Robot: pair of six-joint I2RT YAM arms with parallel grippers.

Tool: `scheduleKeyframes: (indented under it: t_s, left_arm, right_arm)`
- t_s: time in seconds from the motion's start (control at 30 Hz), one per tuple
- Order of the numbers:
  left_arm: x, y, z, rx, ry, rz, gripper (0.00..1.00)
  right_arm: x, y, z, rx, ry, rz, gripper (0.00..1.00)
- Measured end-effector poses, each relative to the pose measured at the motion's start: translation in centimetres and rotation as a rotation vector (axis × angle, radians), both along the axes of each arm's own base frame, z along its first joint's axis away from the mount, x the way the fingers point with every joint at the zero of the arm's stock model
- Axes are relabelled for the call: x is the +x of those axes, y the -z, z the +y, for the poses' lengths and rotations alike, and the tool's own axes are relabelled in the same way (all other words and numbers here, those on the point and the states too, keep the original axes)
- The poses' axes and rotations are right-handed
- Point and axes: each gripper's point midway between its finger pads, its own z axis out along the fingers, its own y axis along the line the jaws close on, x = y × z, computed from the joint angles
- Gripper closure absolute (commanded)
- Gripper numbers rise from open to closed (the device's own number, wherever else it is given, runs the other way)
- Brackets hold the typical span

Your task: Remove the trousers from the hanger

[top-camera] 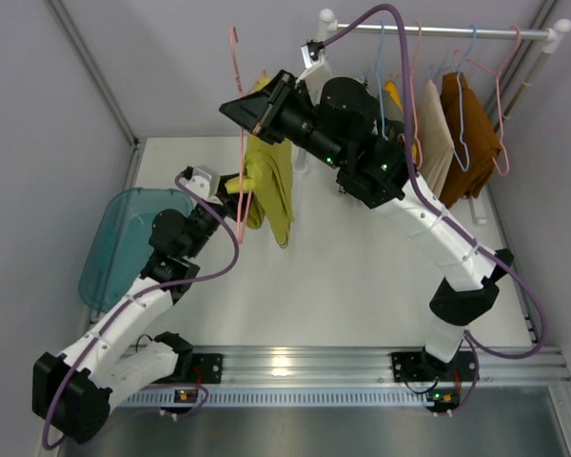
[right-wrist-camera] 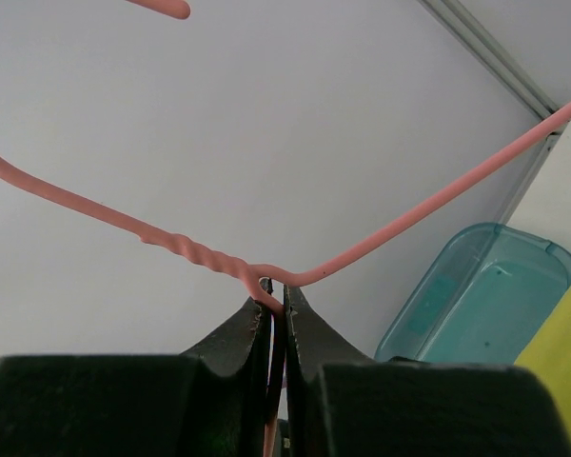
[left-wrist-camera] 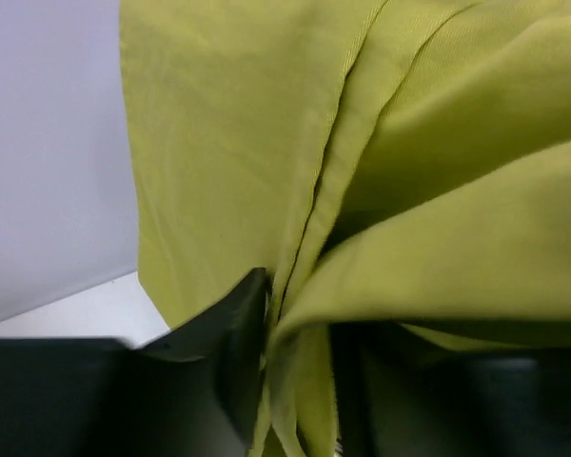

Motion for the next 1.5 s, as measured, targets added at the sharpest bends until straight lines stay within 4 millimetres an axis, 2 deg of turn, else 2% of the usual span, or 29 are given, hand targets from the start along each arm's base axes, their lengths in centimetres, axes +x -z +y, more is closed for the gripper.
scheduleKeyframes:
  t_s: [0.03, 0.17, 0.27, 0.4, 0.53, 0.67, 0.9, 1.03, 1.23, 1.5]
  left_arm:
    - [0.0, -0.2, 0.0, 0.0, 0.003, -0.006, 0.81]
    - [-0.1, -1.5, 0.0, 0.005, -0.001, -0.032, 1.0]
    - [-0.1, -2.1, 0.1, 0.016, -0.003, -0.027, 1.0]
    - [-0.5, -2.8, 0.3, 0.036, -0.001, -0.012, 1.0]
    - [-1.3, -5.0, 0.6, 0.031, 0.001, -0.022, 1.0]
    - [-2.1, -7.7, 1.0, 0.011, 0.005, -0.031, 1.0]
    - [-2.8, -9.8, 1.2, -0.008, 0.01, 0.007, 1.0]
    - [-2.9, -12.5, 1.2, -0.045, 0.015, 0.005, 1.0]
    - [-2.6, -17.5, 1.5, -0.11, 0.002, -0.016, 1.0]
    - [-3.9, -25.5, 3.3, -0.212, -0.04, -0.113, 1.0]
  right_arm:
    - [-0.1, 0.0, 0.1, 0.001, -0.007, -0.003, 1.0]
    - [-0.7, 0.1, 0.2, 0.004, -0.04, -0.019, 1.0]
    - [-1.2, 0.5, -0.7, -0.009, -0.051, -0.034, 1.0]
    - [-1.5, 1.4, -2.9, -0.027, -0.034, -0.048, 1.0]
    - [-1.3, 3.4, -4.6, -0.066, -0.013, -0.043, 1.0]
    - [-0.3, 6.0, -5.0, -0.107, 0.002, -0.024, 1.0]
    - [1.1, 11.0, -4.7, -0.19, 0.013, 0.015, 1.0]
    - [1.4, 13.1, -4.5, -0.224, 0.016, 0.027, 1.0]
    - [1.9, 15.5, -4.3, -0.25, 0.021, 0.033, 1.0]
    - [2.1, 21.5, -4.5, -0.342, 0.021, 0.099, 1.0]
